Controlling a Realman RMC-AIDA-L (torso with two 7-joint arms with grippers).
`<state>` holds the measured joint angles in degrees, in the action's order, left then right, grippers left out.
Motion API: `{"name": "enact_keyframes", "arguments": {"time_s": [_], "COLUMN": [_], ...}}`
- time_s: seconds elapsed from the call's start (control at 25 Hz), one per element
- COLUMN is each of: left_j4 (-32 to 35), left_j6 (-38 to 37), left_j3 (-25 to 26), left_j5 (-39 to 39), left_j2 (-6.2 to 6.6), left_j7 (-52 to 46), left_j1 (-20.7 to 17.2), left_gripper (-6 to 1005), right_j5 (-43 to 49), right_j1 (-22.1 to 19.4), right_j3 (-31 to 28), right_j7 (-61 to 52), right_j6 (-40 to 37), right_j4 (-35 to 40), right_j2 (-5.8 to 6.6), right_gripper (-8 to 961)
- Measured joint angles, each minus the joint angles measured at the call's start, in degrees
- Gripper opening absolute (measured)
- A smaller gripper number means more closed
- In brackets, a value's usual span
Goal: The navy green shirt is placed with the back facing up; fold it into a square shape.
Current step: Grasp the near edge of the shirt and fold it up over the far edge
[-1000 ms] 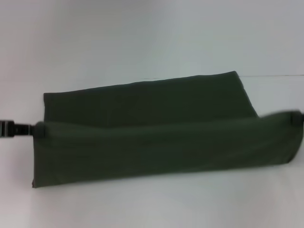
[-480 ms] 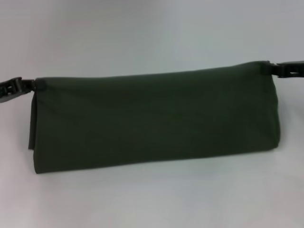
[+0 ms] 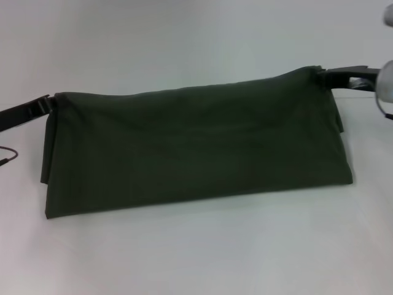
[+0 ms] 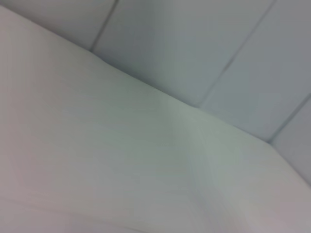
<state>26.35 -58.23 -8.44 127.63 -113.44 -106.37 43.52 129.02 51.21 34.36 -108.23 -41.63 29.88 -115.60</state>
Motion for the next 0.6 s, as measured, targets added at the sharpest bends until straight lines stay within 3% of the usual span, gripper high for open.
{"name": "enact_keyframes", "arguments": {"time_s": [0.2, 0.44, 0.6], "left_j4": [-2.0, -4.8, -5.9], "left_j6": [9.4, 15.6, 19.6], "left_j3": [0.0, 0.0, -0.1], "left_j5": [-4.2, -7.7, -9.3], "left_j2": [-2.86, -3.79, -4.6], "left_j7": [7.2, 11.9, 13.3], "left_j1": [1.6, 2.4, 2.7], "left_gripper": [49, 58, 65], "right_j5": [-0.1, -0.1, -0.1], "right_j1": [1.0, 1.8, 2.5], "right_j3": [3.3, 6.7, 7.3], "right_j7": [0.1, 1.4, 3.1], "right_j6": [7.9, 15.7, 19.6], "right_j4": [-2.2, -3.4, -4.9], "right_j2": [-1.71, -3.63, -3.97], "right_gripper": [170, 181, 188]}}
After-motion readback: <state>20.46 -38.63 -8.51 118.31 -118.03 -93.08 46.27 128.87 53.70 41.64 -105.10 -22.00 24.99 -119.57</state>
